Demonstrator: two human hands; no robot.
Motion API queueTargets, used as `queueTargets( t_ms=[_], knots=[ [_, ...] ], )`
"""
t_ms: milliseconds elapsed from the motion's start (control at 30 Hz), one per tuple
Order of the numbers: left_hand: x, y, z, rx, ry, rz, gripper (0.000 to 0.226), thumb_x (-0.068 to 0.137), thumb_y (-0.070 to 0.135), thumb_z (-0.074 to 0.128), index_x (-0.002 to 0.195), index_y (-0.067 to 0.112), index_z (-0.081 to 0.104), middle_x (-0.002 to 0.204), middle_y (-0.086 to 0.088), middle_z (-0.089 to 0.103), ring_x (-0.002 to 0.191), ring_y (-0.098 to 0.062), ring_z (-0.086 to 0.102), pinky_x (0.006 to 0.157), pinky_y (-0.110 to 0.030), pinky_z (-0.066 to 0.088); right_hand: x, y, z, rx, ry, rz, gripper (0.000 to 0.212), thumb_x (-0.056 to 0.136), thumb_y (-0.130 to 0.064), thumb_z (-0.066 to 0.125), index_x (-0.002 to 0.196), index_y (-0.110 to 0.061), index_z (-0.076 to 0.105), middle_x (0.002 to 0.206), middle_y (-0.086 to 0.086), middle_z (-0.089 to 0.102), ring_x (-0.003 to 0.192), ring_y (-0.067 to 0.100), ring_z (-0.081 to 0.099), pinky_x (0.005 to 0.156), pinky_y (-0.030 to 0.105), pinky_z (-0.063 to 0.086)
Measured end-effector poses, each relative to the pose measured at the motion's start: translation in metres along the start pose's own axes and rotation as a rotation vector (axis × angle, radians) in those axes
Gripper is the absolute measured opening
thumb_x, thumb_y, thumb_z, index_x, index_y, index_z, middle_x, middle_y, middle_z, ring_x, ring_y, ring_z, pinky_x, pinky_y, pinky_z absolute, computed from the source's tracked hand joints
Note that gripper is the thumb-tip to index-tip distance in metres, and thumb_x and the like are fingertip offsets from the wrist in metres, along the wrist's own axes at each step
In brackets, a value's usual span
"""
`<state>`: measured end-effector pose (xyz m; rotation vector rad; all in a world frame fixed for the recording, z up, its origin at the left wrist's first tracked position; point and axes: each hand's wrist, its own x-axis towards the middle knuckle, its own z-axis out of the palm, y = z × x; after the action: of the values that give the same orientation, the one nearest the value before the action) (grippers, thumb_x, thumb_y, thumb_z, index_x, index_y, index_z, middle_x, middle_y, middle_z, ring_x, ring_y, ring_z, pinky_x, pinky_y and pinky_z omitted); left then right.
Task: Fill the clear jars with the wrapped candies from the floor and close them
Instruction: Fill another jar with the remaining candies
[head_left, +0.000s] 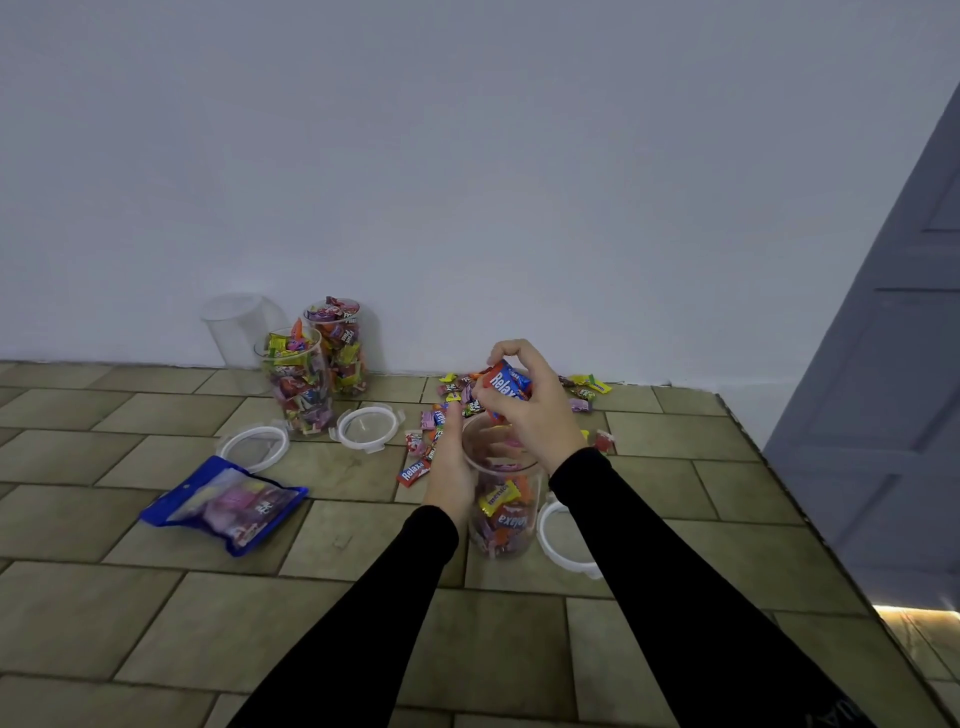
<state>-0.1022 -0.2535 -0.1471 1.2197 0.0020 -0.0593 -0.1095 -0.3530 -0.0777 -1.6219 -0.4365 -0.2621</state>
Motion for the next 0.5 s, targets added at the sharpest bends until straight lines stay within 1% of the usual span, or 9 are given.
queueTargets(
  t_ms=[67, 133, 167, 200, 267, 300, 367, 400, 500],
  knots=[
    [-0.001, -0.0008, -0.0004, -0.024, -0.013, 0.006, 0.067, 0.1, 0.052, 0.021, 0.104, 0.003, 0.066, 0.079, -0.009, 0.073, 0.068, -0.016, 0.069, 0.056, -0.025, 0.056, -0.0002, 0.0, -0.0004, 0.007, -0.013, 0.001, 0.028, 0.082, 0.0, 0.066, 0.099, -0.019, 0.055, 0.089, 0.0, 0.061, 0.07, 0.015, 0.06, 0.069, 0.026, 0.051],
    [-0.0029, 0.0012, 0.0001, -0.041, -0.027, 0.004, 0.065, 0.1, 0.052, 0.023, 0.105, 0.005, 0.068, 0.092, -0.012, 0.074, 0.083, -0.019, 0.072, 0.068, -0.027, 0.059, -0.0002, -0.0011, 0.0006, -0.004, -0.014, 0.001, 0.022, 0.084, 0.003, 0.064, 0.097, -0.014, 0.058, 0.087, -0.004, 0.062, 0.069, 0.007, 0.06, 0.068, 0.019, 0.048],
    [-0.0041, 0.0023, 0.0007, -0.047, -0.031, -0.01, 0.066, 0.099, 0.053, 0.023, 0.103, 0.005, 0.068, 0.091, -0.011, 0.074, 0.081, -0.019, 0.072, 0.069, -0.027, 0.059, -0.0005, -0.0019, 0.0013, -0.003, -0.009, 0.005, 0.019, 0.085, 0.004, 0.063, 0.094, -0.013, 0.058, 0.085, -0.005, 0.062, 0.069, 0.002, 0.06, 0.067, 0.016, 0.047],
    [-0.004, 0.0027, 0.0008, -0.045, -0.031, -0.017, 0.067, 0.098, 0.055, 0.025, 0.1, 0.004, 0.068, 0.085, -0.011, 0.074, 0.076, -0.018, 0.071, 0.066, -0.026, 0.058, -0.0008, -0.0029, 0.0018, 0.01, -0.003, 0.011, 0.018, 0.086, 0.005, 0.061, 0.092, -0.011, 0.058, 0.083, -0.006, 0.061, 0.068, -0.003, 0.06, 0.066, 0.014, 0.047],
    [-0.0031, 0.0031, 0.001, -0.028, -0.019, -0.009, 0.069, 0.096, 0.056, 0.024, 0.099, 0.001, 0.066, 0.076, -0.01, 0.072, 0.066, -0.018, 0.067, 0.06, -0.025, 0.056, -0.0011, -0.004, 0.0013, 0.062, 0.003, 0.024, 0.018, 0.087, 0.008, 0.057, 0.09, -0.01, 0.057, 0.081, -0.003, 0.06, 0.066, -0.004, 0.06, 0.063, 0.011, 0.046],
    [-0.0028, 0.0029, 0.0011, -0.019, -0.019, 0.003, 0.07, 0.097, 0.055, 0.022, 0.099, 0.001, 0.065, 0.076, -0.01, 0.072, 0.065, -0.017, 0.066, 0.059, -0.025, 0.055, -0.0013, -0.0045, 0.0009, 0.098, -0.001, 0.035, 0.017, 0.088, 0.007, 0.056, 0.088, -0.01, 0.056, 0.079, 0.0, 0.06, 0.064, -0.003, 0.059, 0.062, 0.011, 0.045],
    [-0.0022, 0.0023, 0.0005, 0.0, -0.02, 0.04, 0.069, 0.1, 0.051, 0.018, 0.098, 0.001, 0.066, 0.077, -0.009, 0.072, 0.064, -0.017, 0.066, 0.058, -0.025, 0.054, -0.0015, -0.0061, 0.0006, 0.146, -0.03, 0.061, 0.015, 0.09, 0.004, 0.054, 0.081, -0.008, 0.055, 0.077, 0.007, 0.064, 0.061, 0.005, 0.056, 0.059, 0.013, 0.044],
    [-0.0018, 0.0015, 0.0003, 0.0, -0.021, 0.05, 0.069, 0.101, 0.049, 0.017, 0.097, 0.001, 0.066, 0.077, -0.009, 0.072, 0.064, -0.017, 0.066, 0.057, -0.024, 0.053, -0.0014, -0.0066, 0.0006, 0.153, -0.045, 0.076, 0.017, 0.091, 0.001, 0.053, 0.076, -0.008, 0.055, 0.079, 0.011, 0.067, 0.062, 0.009, 0.055, 0.057, 0.015, 0.045],
    [-0.0022, 0.0023, 0.001, 0.009, -0.029, 0.068, 0.069, 0.102, 0.047, 0.016, 0.096, -0.001, 0.065, 0.077, -0.009, 0.073, 0.064, -0.017, 0.067, 0.056, -0.024, 0.054, -0.0019, -0.0085, 0.0007, 0.172, -0.066, 0.129, 0.026, 0.093, -0.006, 0.052, 0.068, -0.003, 0.059, 0.099, 0.011, 0.072, 0.078, 0.021, 0.064, 0.057, 0.018, 0.05]
  ],
)
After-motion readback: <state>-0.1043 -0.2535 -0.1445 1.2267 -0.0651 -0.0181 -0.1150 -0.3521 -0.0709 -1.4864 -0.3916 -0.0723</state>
